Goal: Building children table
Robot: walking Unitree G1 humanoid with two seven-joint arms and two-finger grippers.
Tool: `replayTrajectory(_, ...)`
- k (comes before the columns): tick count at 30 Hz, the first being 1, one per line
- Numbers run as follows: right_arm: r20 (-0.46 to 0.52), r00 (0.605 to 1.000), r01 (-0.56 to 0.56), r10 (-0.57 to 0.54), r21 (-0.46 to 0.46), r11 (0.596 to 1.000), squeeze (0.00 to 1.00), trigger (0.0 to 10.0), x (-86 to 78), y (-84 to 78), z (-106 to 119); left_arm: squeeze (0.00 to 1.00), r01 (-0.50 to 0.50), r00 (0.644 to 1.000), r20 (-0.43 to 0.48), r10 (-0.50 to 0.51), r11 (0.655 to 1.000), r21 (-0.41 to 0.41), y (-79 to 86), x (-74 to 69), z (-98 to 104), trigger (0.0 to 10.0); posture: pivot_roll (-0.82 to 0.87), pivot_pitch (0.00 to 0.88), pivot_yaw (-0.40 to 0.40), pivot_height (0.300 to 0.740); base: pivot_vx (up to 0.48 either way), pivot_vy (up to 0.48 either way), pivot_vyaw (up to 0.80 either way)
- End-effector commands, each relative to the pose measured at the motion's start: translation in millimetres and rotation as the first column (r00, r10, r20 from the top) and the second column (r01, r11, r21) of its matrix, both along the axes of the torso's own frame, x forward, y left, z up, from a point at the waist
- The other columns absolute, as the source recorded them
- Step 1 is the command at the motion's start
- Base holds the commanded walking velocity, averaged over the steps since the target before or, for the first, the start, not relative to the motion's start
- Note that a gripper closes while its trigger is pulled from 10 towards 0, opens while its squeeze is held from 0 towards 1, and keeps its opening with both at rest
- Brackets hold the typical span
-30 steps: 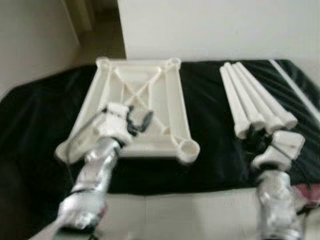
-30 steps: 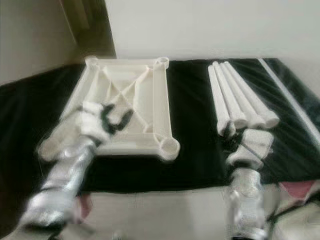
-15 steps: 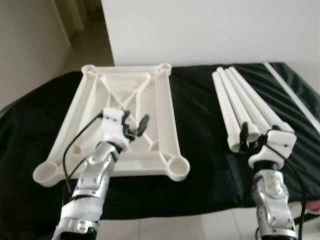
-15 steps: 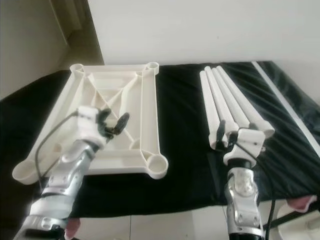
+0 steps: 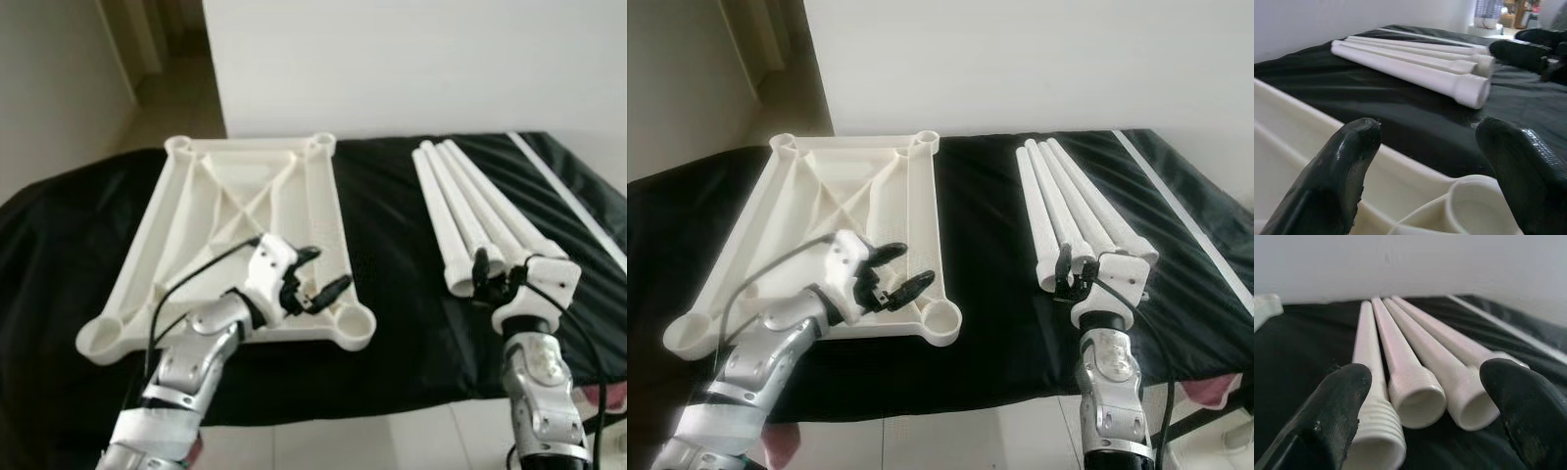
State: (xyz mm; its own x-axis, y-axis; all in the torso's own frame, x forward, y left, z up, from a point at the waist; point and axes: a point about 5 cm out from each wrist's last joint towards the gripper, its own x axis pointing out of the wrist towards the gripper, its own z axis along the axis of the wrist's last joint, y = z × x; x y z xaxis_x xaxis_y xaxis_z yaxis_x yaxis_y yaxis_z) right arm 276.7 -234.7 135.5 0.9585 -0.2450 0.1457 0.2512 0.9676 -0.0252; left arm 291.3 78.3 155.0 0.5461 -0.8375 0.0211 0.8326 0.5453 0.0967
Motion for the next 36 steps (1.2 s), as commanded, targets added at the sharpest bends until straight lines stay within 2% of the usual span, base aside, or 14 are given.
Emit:
replayTrajectory(1, -0.045, 0.999, -0.017, 0.018, 0.026, 1.0, 0.0, 10.0, 5.4, -1.5, -6.0, 0.0, 0.064, 0.998, -0.011, -0.064, 0.998, 0.023, -5.7, -5.8, -0.2, 10.0, 0.02, 0.0, 0.028, 0.74, 0.0, 0.0, 0.0)
replayTrajectory(5, -0.086, 0.995, -0.035, 0.04, 0.062, 0.997, 0.0, 10.0, 12.4, -4.5, -11.9, 0.0, 0.065, 0.998, -0.013, -0.065, 0.997, 0.04, -7.6, -8.0, 1.0, 10.0, 0.02, 0.0, 0.031, 0.74, 0.0, 0.0, 0.0)
replayTrajectory(6, -0.107, 0.991, -0.073, 0.081, 0.08, 0.994, 0.0, 10.0, 16.9, -4.2, -15.4, 0.0, 0.062, 0.998, -0.019, -0.061, 0.997, 0.046, -7.9, -8.9, 1.8, 10.0, 0.03, 0.0, 0.032, 0.74, 0.0, 0.0, 0.0)
replayTrajectory(12, -0.133, 0.969, -0.2, 0.209, 0.081, 0.977, 0.0, 10.0, 29.6, 0.3, -18.4, 0.0, 0.082, 0.996, -0.03, -0.08, 0.995, 0.063, -7.2, -12.4, 3.7, 10.0, 0.04, 0.0, 0.022, 0.74, 0.0, 0.0, 0.0)
replayTrajectory(17, -0.142, 0.956, -0.246, 0.257, 0.088, 0.965, 0.0, 10.0, 34.3, 3.1, -18.1, 0.0, 0.102, 0.994, -0.044, -0.099, 0.992, 0.071, -7.2, -15.6, 3.2, 10.0, 0.04, 0.0, 0.02, 0.74, 0.0, 0.0, 0.0)
replayTrajectory(19, -0.174, 0.94, -0.279, 0.293, 0.101, 0.955, 0.0, 10.0, 39.4, 4.7, -22.8, 0.0, 0.103, 0.994, -0.048, -0.1, 0.992, 0.073, -8.5, -18.6, 3.8, 10.0, 0.06, 0.0, 0.004, 0.74, 0.0, 0.0, 0.0)
replayTrajectory(24, -0.195, 0.936, -0.266, 0.294, 0.156, 0.951, 0.0, 10.0, 42.5, 3.2, -31.5, 0.0, 0.092, 0.995, -0.053, -0.088, 0.993, 0.077, -8.9, -21.1, 3.9, 10.0, 0.07, 0.0, -0.002, 0.74, 0.0, 0.0, 0.0)
replayTrajectory(30, -0.209, 0.92, -0.283, 0.331, 0.228, 0.932, 0.0, 10.0, 47.3, 8.9, -42.4, 0.0, 0.083, 0.994, -0.071, -0.077, 0.992, 0.09, -8.0, -23.4, 2.7, 10.0, 0.08, 0.0, -0.002, 0.74, 0.0, 0.0, 0.0)
replayTrajectory(35, -0.203, 0.918, -0.291, 0.339, 0.236, 0.927, 0.0, 10.0, 49.5, 9.5, -42.2, 0.0, 0.076, 0.995, -0.071, -0.07, 0.993, 0.091, -7.4, -22.0, 4.3, 10.0, 0.08, 0.0, 0.0, 0.74, 0.0, 0.0, 0.0)
replayTrajectory(36, -0.203, 0.92, -0.294, 0.336, 0.214, 0.932, 0.0, 10.0, 50.5, 9.5, -41.0, 0.0, 0.072, 0.995, -0.069, -0.066, 0.994, 0.087, -7.2, -20.9, 5.4, 10.0, 0.08, 0.0, 0.002, 0.74, 0.0, 0.0, 0.0)
